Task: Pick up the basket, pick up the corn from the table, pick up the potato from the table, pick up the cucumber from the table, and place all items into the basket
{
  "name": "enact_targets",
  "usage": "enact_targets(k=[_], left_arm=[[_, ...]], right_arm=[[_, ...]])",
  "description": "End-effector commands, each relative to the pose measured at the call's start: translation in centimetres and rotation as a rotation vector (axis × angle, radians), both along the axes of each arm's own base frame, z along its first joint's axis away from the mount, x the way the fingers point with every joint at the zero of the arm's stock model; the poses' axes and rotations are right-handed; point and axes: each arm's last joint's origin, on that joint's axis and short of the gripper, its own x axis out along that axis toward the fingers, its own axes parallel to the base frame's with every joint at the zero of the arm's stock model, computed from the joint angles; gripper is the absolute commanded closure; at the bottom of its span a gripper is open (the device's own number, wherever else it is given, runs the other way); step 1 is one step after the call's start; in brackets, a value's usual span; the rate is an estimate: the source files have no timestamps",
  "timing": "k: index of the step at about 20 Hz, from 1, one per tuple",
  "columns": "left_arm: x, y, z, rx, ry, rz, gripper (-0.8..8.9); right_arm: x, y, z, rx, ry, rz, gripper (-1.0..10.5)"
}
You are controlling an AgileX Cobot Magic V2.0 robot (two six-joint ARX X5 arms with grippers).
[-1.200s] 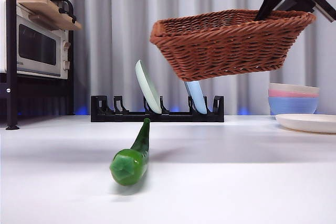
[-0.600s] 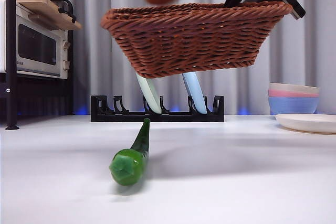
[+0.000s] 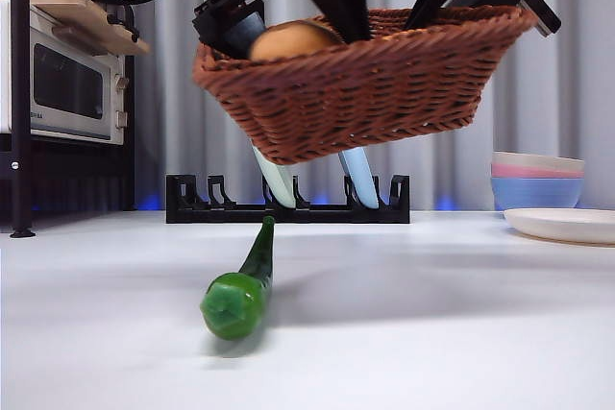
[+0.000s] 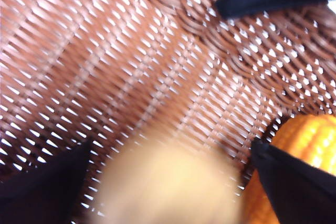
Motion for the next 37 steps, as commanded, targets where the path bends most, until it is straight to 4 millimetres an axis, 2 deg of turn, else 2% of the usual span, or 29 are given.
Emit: enact_targets(k=[1, 3, 6, 9, 11, 13, 15, 17, 19, 22, 25, 29, 31, 37], left_arm=[[-0.2, 0.0, 0.6, -0.018, -0.013, 0.012, 2.62], [-0.5, 0.4, 2.2, -0.046, -0.043, 0.011, 2.63], [-1.7, 1.4, 6.4, -0.086, -0.087, 0.011, 2.64], [-3.6, 3.2, 11.0, -0.127, -0.134, 0.009, 2.65], [-5.3, 4.7, 13.2, -0.136, -0.144, 0.008, 2.65], [-7.2, 6.4, 13.8, -0.102, -0.105, 0.008, 2.81], [-8.8, 7.9, 13.4, -0.017, -0.012, 0.009, 2.83], [-10.0, 8.7, 12.5, 0.088, 0.093, -0.008, 2.83], [-10.7, 8.4, 11.4, 0.116, 0.140, -0.032, 2.83], [-10.9, 7.0, 7.9, 0.153, 0.225, -0.014, 2.83], [-10.2, 5.2, 2.4, 0.142, 0.287, 0.039, 2.83], [-8.9, 3.8, -4.6, 0.068, 0.321, 0.144, 2.83], [-8.2, 3.7, -6.8, 0.074, 0.316, 0.201, 2.83], [-5.7, 2.0, -10.8, 0.145, 0.302, 0.266, 2.84]], right_arm=[[0.0, 0.1, 0.3, 0.022, -0.016, 0.011, 9.6], [0.0, 0.1, 0.3, 0.022, -0.017, 0.011, 9.6], [0.1, 0.1, 0.2, 0.020, -0.013, 0.009, 9.6], [0.7, -0.2, -0.2, 0.017, -0.004, -0.007, 9.6], [1.0, -0.7, -0.4, 0.015, 0.001, -0.027, 9.6], [1.4, -1.4, -0.4, 0.016, -0.004, -0.053, 9.6], [1.8, -2.5, -0.4, 0.018, -0.008, -0.091, 9.6], [2.1, -3.8, -0.4, 0.019, -0.009, -0.132, 9.6], [2.4, -5.0, -0.4, 0.021, -0.008, -0.173, 9.6], [2.7, -6.7, -0.4, 0.022, -0.004, -0.229, 9.6], [2.9, -8.0, -0.4, 0.022, -0.004, -0.272, 9.6], [3.0, -8.6, -0.4, 0.021, -0.004, -0.292, 9.6], [3.0, -8.6, -0.4, 0.021, -0.005, -0.292, 9.6], [3.0, -8.6, -0.4, 0.021, -0.005, -0.292, 9.6]])
